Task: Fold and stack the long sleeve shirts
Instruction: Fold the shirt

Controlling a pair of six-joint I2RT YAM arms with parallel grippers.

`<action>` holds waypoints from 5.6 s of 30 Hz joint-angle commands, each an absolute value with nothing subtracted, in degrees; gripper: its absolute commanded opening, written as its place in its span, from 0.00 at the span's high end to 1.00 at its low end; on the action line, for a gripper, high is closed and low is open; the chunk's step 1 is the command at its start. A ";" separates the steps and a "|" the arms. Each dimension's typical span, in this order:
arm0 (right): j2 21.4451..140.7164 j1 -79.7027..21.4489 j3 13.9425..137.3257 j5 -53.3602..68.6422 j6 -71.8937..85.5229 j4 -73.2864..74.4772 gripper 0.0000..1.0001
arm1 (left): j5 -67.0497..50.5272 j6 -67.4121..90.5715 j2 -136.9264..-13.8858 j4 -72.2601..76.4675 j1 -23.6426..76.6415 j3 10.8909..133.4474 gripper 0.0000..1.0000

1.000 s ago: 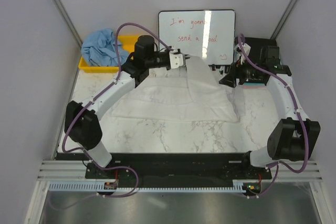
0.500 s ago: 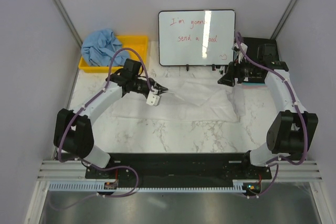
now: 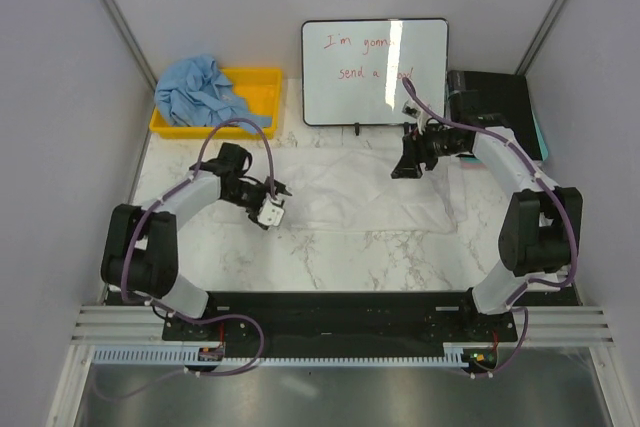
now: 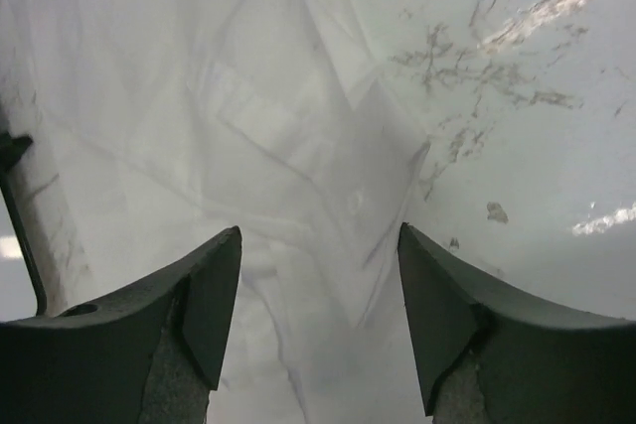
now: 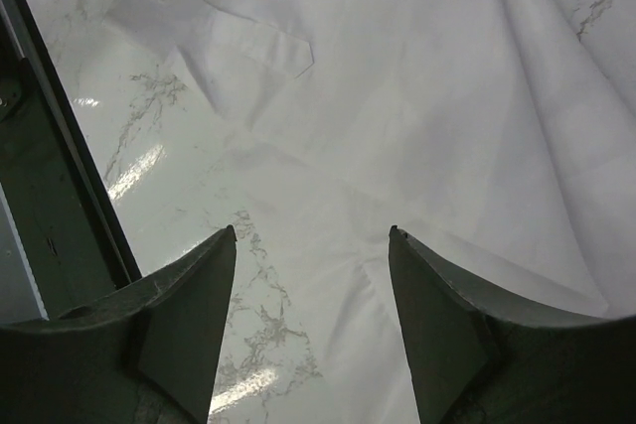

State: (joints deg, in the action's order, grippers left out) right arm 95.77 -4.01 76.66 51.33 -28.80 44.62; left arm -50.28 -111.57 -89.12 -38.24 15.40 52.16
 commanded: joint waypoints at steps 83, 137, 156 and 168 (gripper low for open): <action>97.56 -2.99 68.38 33.74 -33.74 51.14 0.49 | -8.09 -33.48 -108.62 -49.48 8.53 85.68 0.98; 108.37 -10.19 70.40 22.41 -19.86 36.56 0.49 | -14.77 -57.65 -111.71 -44.30 7.12 75.07 0.44; 94.75 -8.97 72.43 20.14 -23.12 47.98 0.42 | -20.81 -51.87 -85.87 -58.50 20.66 51.65 0.43; 96.23 -8.79 66.71 15.82 -23.82 48.17 0.46 | -23.65 -58.36 -92.20 -58.80 17.57 68.22 0.44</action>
